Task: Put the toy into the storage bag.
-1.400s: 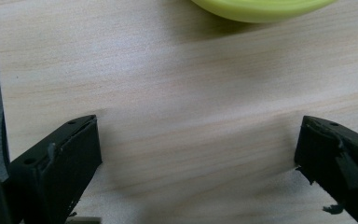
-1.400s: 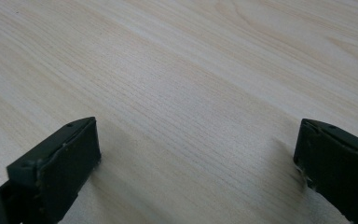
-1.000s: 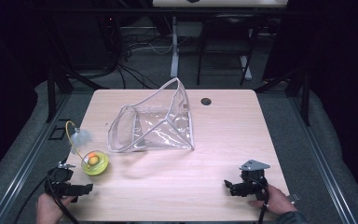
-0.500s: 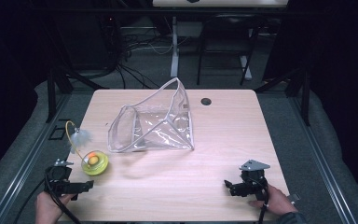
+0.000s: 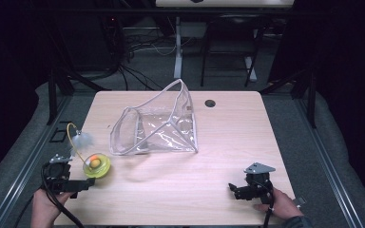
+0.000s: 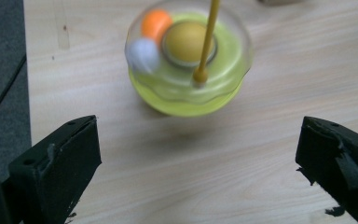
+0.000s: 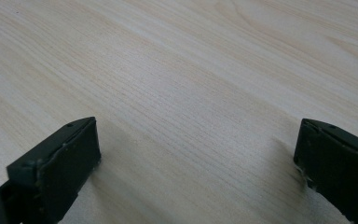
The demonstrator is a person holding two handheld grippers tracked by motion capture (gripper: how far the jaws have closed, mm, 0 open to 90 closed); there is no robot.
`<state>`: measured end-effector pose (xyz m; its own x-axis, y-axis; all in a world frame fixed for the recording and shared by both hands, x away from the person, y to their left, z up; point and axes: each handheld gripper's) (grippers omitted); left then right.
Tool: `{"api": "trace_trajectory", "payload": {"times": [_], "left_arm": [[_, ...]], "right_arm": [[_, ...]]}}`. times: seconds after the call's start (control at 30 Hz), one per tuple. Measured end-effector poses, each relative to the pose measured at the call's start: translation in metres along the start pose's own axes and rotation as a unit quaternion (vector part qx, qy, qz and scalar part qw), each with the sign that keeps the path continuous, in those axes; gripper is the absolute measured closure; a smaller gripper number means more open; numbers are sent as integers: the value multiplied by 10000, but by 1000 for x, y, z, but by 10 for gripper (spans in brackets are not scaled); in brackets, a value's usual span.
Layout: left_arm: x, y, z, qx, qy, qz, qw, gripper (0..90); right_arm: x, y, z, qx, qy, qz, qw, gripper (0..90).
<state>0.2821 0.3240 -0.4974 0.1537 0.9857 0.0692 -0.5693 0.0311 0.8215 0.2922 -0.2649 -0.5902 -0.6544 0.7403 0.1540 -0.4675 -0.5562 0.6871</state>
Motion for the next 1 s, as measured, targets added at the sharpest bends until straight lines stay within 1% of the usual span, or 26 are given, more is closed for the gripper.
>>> {"api": "trace_trajectory", "payload": {"times": [0.03, 0.07, 0.1, 0.17, 0.27, 0.33, 0.47, 0.5, 0.53, 0.6, 0.67, 0.73, 0.77, 0.8, 0.9, 1.0], "left_arm": [[-1, 2, 2, -42, 5, -10, 10000, 0], [-1, 4, 5, -53, -42, -17, 10000, 0], [-2, 7, 9, -117, -56, 21, 9999, 0], [-2, 8, 11, -103, -81, 21, 9999, 0], [-2, 14, 21, -135, -105, 59, 9998, 0], [-2, 16, 24, -128, -108, 52, 9998, 1], [-1, 21, 34, -208, -90, 66, 9997, 1], [-1, 22, 37, -226, -112, 76, 9997, 1], [-2, 23, 41, -281, -122, 135, 9994, 11], [-1, 24, 44, -277, -154, 138, 9994, 22], [-1, 26, 51, -331, -162, 176, 9992, 71], [-1, 26, 53, -337, -189, 197, 9991, 107], [-1, 27, 55, -353, -203, 229, 9989, 107], [-1, 28, 58, -362, -231, 275, 9987, 155], [0, 28, 61, -349, -287, 290, 9986, 271], [1, 28, 66, -354, -356, 357, 9981, 386]], "right_arm": [[0, 0, 0, -1, 0, 0, 10000, 0], [0, 0, 0, -6, -2, 6, 10000, 0], [0, 0, 0, 4, 4, 10, 10000, 0], [0, 0, 0, -2, -1, 2, 10000, 0], [0, 0, 0, 5, 2, 12, 10000, 0], [0, 0, 0, 6, 2, 13, 10000, 0], [0, 0, 0, 2, 2, 12, 10000, 0], [0, 0, 0, 8, 3, 11, 10000, 0], [0, 0, 0, -1, -3, 5, 10000, 0], [0, 0, 0, 4, 3, 11, 10000, 0], [0, 0, 0, 3, 2, 11, 10000, 0], [0, 0, 0, 5, 2, 11, 10000, 0], [0, 0, 0, 5, 2, 11, 10000, 0], [0, 0, 0, -8, -6, 26, 10000, 0], [0, 0, 0, 6, 2, 11, 10000, 0], [0, 0, 0, 6, 1, 14, 10000, 0]]}}
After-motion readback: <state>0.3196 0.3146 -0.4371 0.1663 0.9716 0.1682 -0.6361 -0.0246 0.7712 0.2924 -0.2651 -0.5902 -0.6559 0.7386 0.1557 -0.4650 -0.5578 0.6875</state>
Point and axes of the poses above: each handheld gripper's, and its own axes: y roughly backward along the jaws, z roughly out of its top, x roughly to its left, and after that the axes turned 13 degrees about z, right-handed
